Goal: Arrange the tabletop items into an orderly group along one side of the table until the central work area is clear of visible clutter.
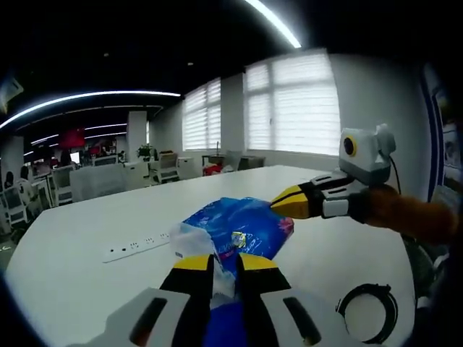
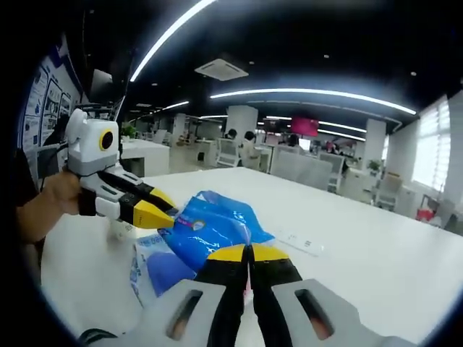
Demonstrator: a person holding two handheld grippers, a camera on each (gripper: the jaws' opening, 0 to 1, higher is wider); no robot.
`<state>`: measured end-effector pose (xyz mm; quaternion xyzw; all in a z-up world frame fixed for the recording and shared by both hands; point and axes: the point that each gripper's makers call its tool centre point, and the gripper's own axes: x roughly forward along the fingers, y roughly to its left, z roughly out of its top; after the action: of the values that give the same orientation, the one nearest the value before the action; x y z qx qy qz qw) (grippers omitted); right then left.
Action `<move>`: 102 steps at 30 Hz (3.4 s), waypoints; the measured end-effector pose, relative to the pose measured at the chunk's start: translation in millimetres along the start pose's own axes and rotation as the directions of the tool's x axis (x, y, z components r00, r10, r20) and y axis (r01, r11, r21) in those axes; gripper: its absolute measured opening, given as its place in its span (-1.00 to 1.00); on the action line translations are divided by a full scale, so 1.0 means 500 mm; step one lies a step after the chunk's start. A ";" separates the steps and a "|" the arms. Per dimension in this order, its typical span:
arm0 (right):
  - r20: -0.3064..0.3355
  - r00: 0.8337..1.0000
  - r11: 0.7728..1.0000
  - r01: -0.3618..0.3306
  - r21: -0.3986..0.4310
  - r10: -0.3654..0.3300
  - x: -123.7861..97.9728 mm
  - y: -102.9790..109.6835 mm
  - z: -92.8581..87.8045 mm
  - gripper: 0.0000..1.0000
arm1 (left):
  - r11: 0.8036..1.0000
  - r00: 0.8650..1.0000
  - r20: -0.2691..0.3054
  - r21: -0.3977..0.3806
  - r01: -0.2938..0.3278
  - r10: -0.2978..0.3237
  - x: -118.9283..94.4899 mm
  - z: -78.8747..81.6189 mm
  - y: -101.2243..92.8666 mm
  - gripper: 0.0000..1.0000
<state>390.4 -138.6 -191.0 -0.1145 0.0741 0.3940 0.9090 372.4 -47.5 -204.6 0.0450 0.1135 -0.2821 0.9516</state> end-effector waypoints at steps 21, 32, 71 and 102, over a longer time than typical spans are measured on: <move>0.078 0.996 0.997 0.030 0.078 -0.036 -0.087 -0.050 0.006 -1.00 | 0.997 0.998 0.008 0.049 0.067 -0.068 0.019 0.013 -0.099 -0.81; 0.062 0.995 0.991 0.074 0.108 -0.081 -0.141 -0.091 -0.039 -1.00 | 0.991 0.992 0.000 0.054 0.122 -0.122 0.051 0.004 -0.172 -0.86; 0.087 0.982 0.978 0.156 0.139 -0.169 -0.272 -0.133 -0.068 -1.00 | 0.964 0.973 0.019 0.138 0.225 -0.230 0.076 0.043 -0.299 -0.91; -0.030 0.990 0.973 0.142 0.183 -0.139 -0.249 -0.119 -0.227 -1.00 | 0.959 0.956 -0.145 0.094 0.268 -0.253 0.131 -0.118 -0.310 -0.91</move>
<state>344.5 -295.6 -263.3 -0.0380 0.1095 0.3189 0.9407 329.7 -202.7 -280.8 0.1017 0.1649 -0.4075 0.8924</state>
